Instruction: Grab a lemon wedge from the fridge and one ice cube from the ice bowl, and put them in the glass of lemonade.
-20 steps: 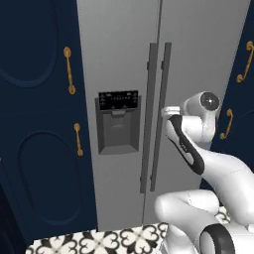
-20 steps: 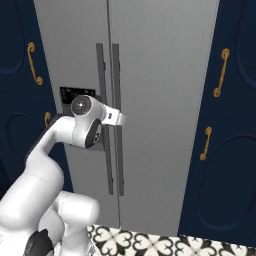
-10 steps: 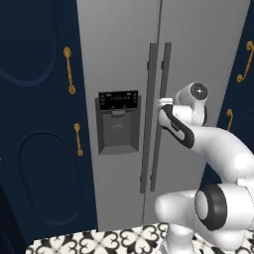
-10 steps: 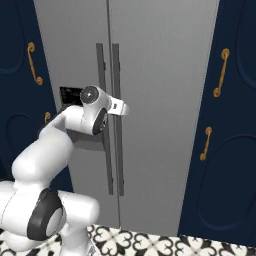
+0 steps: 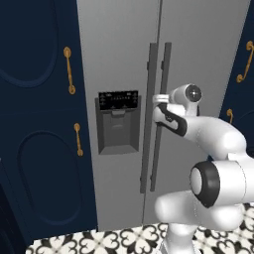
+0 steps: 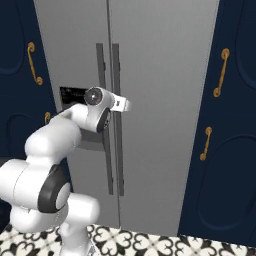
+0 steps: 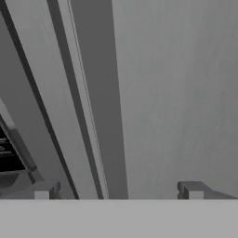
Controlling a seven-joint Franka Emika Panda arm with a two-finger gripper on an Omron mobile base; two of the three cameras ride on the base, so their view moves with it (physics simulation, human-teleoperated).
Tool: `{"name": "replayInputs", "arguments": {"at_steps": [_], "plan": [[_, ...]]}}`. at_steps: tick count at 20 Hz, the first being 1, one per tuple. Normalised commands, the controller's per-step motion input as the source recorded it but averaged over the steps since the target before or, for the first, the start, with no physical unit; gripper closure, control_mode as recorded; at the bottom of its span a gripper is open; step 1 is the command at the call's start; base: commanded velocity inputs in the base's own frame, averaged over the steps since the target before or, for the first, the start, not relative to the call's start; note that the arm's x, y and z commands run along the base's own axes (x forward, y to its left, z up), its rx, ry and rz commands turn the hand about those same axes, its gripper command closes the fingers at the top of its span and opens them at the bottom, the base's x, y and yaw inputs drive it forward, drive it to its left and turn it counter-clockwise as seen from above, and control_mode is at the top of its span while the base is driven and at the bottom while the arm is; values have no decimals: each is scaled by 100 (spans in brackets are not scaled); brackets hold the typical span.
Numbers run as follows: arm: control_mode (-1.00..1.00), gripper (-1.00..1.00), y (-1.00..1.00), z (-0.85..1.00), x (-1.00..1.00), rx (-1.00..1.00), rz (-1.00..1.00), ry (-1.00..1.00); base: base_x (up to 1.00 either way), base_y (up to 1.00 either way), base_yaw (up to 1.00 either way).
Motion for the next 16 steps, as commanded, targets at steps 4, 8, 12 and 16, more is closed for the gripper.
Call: {"name": "replayInputs", "arguments": {"at_steps": [4, 8, 12, 16], "plan": [[-100, -100, -7, -2, 38, 0, 0, -7, 0, 0, 0], [-100, -100, -23, 0, 32, 0, 0, -1, 0, 0, 0], [-100, -100, -4, -10, 51, 0, 0, 0, 0, 0, 0], [-100, -100, 0, -16, 59, 0, 0, 0, 0, 0, 0]]}}
